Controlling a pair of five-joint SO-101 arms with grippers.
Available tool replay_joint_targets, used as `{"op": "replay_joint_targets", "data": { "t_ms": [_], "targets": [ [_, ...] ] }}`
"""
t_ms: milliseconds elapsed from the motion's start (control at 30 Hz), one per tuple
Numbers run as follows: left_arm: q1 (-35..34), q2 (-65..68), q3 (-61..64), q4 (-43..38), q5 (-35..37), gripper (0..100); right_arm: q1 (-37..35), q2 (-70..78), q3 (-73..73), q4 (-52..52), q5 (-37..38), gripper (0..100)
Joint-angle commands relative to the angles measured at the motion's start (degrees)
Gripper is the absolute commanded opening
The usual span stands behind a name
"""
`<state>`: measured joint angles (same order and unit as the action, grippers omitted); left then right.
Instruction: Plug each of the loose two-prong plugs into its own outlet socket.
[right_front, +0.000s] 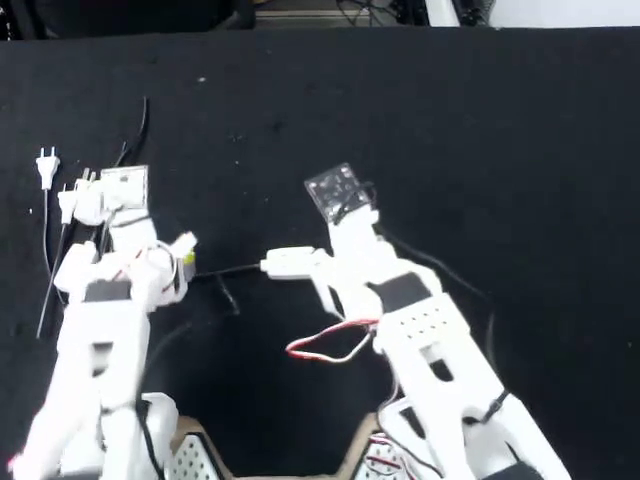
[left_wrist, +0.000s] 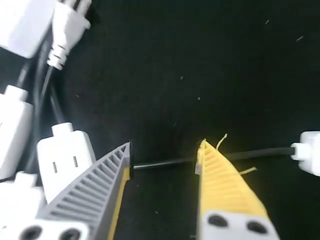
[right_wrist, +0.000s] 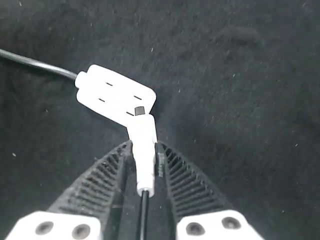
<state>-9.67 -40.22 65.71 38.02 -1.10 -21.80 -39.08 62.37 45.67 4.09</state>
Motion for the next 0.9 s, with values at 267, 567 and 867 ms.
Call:
{"op": "replay_joint_targets", "data": {
  "t_ms": [267, 567, 867],
  "targets": [
    [0.31, 21.01, -14.29, 0.09, -0.09, 22, -6.15, 0.4, -1.19, -0.18, 0.62, 1.1],
    [0.4, 21.63, -13.05, -1.85, -0.26, 22, -5.89, 8.57, -3.12, -2.9, 0.7, 1.1],
    [1.19, 21.19, -13.49, 4.31, -0.53, 22, -5.36, 14.64, -4.0, -8.79, 0.7, 1.1]
  ]
}}
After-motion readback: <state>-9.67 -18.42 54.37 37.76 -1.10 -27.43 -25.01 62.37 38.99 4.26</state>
